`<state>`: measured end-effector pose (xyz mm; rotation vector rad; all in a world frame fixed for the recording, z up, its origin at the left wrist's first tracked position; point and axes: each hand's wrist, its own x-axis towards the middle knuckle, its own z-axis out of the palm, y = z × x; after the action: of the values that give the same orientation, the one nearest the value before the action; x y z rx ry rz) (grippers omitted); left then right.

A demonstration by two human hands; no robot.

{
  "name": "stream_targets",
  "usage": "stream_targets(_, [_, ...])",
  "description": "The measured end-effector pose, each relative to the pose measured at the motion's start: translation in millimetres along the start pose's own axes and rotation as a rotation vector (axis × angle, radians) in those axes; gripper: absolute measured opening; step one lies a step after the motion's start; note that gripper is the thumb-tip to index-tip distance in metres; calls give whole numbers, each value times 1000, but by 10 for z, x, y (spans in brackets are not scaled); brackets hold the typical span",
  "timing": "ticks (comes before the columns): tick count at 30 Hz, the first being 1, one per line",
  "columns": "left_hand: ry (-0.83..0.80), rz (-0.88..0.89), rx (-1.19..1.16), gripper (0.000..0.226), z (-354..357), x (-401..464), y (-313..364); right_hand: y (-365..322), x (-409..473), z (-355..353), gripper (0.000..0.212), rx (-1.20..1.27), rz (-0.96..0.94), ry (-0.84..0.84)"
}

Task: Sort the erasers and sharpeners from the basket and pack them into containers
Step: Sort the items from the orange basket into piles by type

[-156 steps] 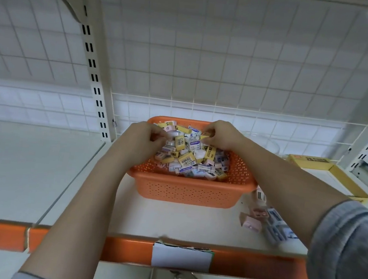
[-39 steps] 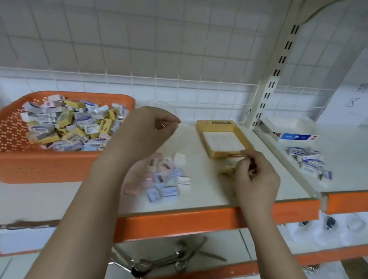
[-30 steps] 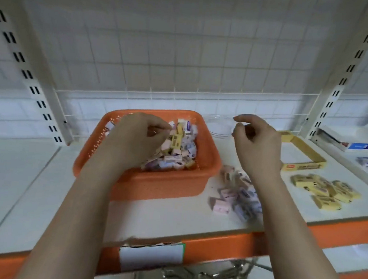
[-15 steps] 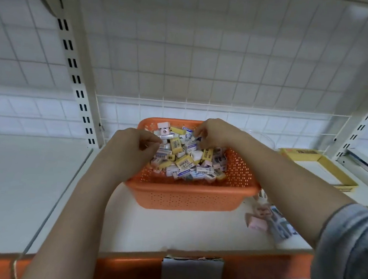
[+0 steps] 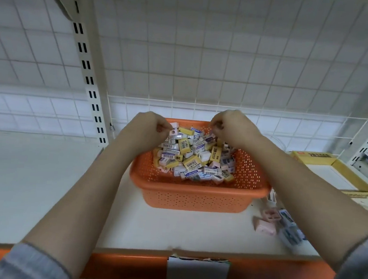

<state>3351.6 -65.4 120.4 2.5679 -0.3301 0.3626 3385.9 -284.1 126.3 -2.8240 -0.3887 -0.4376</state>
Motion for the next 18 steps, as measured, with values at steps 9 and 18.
stream_targets(9, [-120,-17,132,33,173,676,-46,-137,-844,-236,17,742,193,329])
stream_targets(18, [-112,-99,119,23,370,815,-51,-79,-1180,-155,26,941,354,426])
